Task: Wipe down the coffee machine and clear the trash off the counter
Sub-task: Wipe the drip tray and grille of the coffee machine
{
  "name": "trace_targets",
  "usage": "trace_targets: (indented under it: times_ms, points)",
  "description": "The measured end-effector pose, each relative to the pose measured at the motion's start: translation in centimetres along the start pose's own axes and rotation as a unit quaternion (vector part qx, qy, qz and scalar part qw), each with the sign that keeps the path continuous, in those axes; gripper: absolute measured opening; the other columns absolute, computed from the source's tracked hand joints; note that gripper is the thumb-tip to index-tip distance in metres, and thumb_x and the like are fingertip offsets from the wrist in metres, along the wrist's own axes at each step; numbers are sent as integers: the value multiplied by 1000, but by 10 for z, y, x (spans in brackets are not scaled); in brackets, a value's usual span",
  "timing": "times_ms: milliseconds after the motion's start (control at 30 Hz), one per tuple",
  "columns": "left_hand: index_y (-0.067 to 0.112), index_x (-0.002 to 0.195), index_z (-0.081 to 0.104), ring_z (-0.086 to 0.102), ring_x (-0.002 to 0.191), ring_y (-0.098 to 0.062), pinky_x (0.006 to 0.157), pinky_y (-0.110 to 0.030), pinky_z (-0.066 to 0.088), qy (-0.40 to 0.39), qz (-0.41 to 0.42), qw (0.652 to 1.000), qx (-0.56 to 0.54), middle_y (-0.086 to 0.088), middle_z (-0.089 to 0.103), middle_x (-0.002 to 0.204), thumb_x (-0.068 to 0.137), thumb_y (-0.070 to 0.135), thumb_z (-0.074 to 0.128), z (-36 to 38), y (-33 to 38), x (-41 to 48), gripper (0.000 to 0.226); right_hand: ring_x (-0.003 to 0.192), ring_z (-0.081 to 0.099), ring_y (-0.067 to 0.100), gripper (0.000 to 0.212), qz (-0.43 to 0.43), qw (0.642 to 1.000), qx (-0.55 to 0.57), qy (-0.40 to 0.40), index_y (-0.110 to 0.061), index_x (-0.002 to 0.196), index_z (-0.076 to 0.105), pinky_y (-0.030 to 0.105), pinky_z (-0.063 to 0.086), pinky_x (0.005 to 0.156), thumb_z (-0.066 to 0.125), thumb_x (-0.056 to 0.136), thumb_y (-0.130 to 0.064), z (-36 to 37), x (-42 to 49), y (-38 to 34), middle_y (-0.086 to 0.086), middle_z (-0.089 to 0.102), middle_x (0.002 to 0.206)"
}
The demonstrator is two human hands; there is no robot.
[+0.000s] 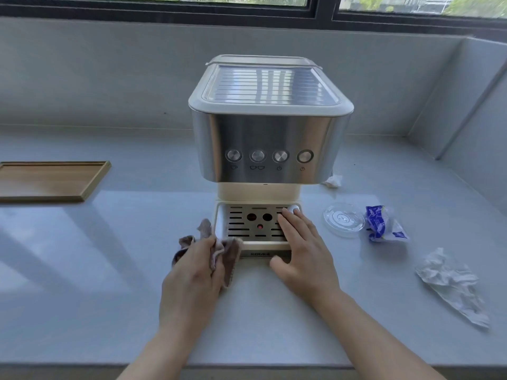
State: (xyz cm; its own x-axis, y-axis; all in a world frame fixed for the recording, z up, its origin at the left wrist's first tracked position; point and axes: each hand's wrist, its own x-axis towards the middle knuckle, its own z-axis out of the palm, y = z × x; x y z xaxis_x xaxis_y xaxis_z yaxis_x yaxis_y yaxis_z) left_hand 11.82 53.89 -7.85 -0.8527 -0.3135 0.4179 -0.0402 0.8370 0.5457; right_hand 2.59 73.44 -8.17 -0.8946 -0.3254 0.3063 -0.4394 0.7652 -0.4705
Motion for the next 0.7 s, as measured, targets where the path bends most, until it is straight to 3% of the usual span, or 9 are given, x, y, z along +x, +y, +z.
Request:
trace_targets:
  times_ms: [167,300,400,500,600,633,700]
  points:
    - [17,88,63,64,89,-24,67,-37,51,-35,86,986,136,1,67,90,82,14,68,2,14,-26,8,148,12,0,70,2,995,102,8,-20,144,47,41,14,123,44,74,-21,-6,0,-1,-16,30,157]
    - [12,82,64,64,83,-27,71,-41,55,-33,117,983,139,-3,65,81,85,10,63,9,32,-27,3,132,46,14,44,52,964,201,164,-13,123,64,35,37,111,57,82,1,-14,-10,-2,-7,56,135]
    - [13,92,65,60,85,-24,75,-39,53,-69,146,980,116,-1,64,86,92,21,41,17,50,-31,25,113,57,8,34,96,941,235,224,-25,111,67,35,49,95,57,85,-6,-22,-34,-3,-23,63,114]
    - [19,98,61,56,93,-19,84,-32,47,-130,173,975,47,4,63,94,89,28,41,29,78,-30,24,109,62,8,34,85,942,290,145,-39,110,65,28,51,89,51,87,-18,-23,-65,-7,-21,67,112]
    - [27,91,50,50,85,-10,73,-27,39,-210,124,959,-145,12,55,88,76,23,50,26,96,-18,15,121,59,9,40,67,941,326,62,-37,128,61,32,47,101,52,92,-22,-27,-77,-8,-18,64,126]
    - [28,93,51,52,87,-8,74,-27,41,-219,115,945,-213,13,56,91,72,20,54,21,93,-14,23,124,56,8,42,75,935,343,43,-36,133,57,35,45,105,52,92,-25,-30,-76,-6,-17,62,131]
    - [25,106,59,57,105,-9,87,-24,45,-165,139,941,-261,12,60,109,72,19,61,10,74,-10,34,133,46,2,53,99,936,338,21,-42,139,48,38,40,112,59,88,-40,-33,-72,-4,-16,51,144]
